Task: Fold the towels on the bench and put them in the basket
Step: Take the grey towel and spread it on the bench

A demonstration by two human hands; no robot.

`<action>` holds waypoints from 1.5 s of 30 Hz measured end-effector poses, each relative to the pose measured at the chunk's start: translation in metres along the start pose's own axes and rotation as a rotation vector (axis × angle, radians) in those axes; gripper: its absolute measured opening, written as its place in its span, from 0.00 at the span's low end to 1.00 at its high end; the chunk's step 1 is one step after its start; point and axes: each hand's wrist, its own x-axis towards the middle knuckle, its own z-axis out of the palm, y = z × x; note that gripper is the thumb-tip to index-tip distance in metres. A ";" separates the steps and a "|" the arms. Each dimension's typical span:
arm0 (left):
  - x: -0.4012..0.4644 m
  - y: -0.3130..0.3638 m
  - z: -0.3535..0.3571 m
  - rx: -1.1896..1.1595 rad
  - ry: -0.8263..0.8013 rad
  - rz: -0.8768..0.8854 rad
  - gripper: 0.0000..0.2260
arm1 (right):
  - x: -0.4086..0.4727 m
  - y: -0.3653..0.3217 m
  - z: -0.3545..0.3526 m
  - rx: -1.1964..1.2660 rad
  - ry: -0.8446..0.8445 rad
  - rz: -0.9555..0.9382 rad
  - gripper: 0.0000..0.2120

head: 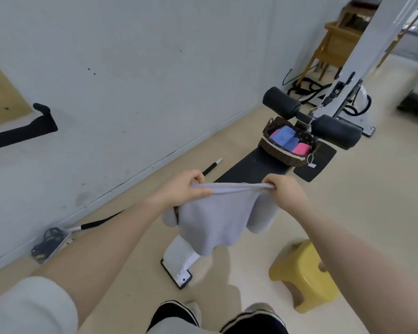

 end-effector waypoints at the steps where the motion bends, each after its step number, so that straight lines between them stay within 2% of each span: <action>1: 0.012 -0.005 0.000 0.046 -0.025 -0.016 0.14 | 0.015 0.007 0.001 0.046 0.010 0.029 0.13; 4: 0.044 -0.019 0.009 0.188 -0.020 -0.092 0.07 | 0.064 0.025 0.003 0.147 0.012 0.111 0.15; 7: 0.081 -0.032 0.022 0.272 0.029 -0.271 0.03 | 0.124 0.042 0.004 0.155 -0.010 0.102 0.14; 9: 0.112 -0.042 0.030 0.232 0.106 -0.421 0.04 | 0.172 0.053 0.003 0.101 -0.045 0.050 0.11; 12: 0.164 -0.049 0.035 0.070 0.252 -0.610 0.07 | 0.246 0.066 -0.001 0.082 -0.087 0.001 0.12; 15: 0.211 -0.040 0.028 -0.160 0.489 -0.742 0.11 | 0.314 0.075 -0.016 0.065 -0.170 -0.087 0.14; 19: 0.254 -0.015 0.001 -0.381 0.883 -0.785 0.12 | 0.376 0.070 -0.053 0.112 -0.233 -0.233 0.22; 21: 0.263 0.001 -0.013 -0.533 1.062 -0.755 0.11 | 0.397 0.061 -0.073 0.089 -0.194 -0.329 0.21; 23: 0.264 0.015 -0.024 -0.678 1.182 -0.660 0.11 | 0.409 0.057 -0.088 0.048 -0.079 -0.466 0.19; 25: 0.263 0.023 -0.024 -0.728 1.189 -0.559 0.12 | 0.416 0.061 -0.092 -0.031 0.016 -0.583 0.16; 26: 0.263 0.022 -0.017 -0.702 1.161 -0.556 0.13 | 0.421 0.066 -0.089 -0.058 0.007 -0.595 0.15; 30: 0.266 -0.009 0.049 -0.520 1.001 -0.715 0.13 | 0.437 0.089 -0.046 -0.332 -0.228 -0.586 0.20; 35: 0.284 -0.079 0.169 -0.193 0.683 -0.876 0.15 | 0.459 0.158 0.062 -0.464 -0.375 -0.650 0.15; 39: 0.302 -0.131 0.262 -0.108 0.750 -0.996 0.12 | 0.467 0.228 0.157 -0.389 -0.381 -0.662 0.11; 42: 0.306 -0.155 0.322 -0.147 0.857 -0.935 0.07 | 0.468 0.265 0.212 -0.313 -0.372 -0.704 0.08; 45: 0.308 -0.167 0.355 -0.056 0.815 -0.845 0.06 | 0.475 0.275 0.244 -0.178 -0.227 -0.801 0.08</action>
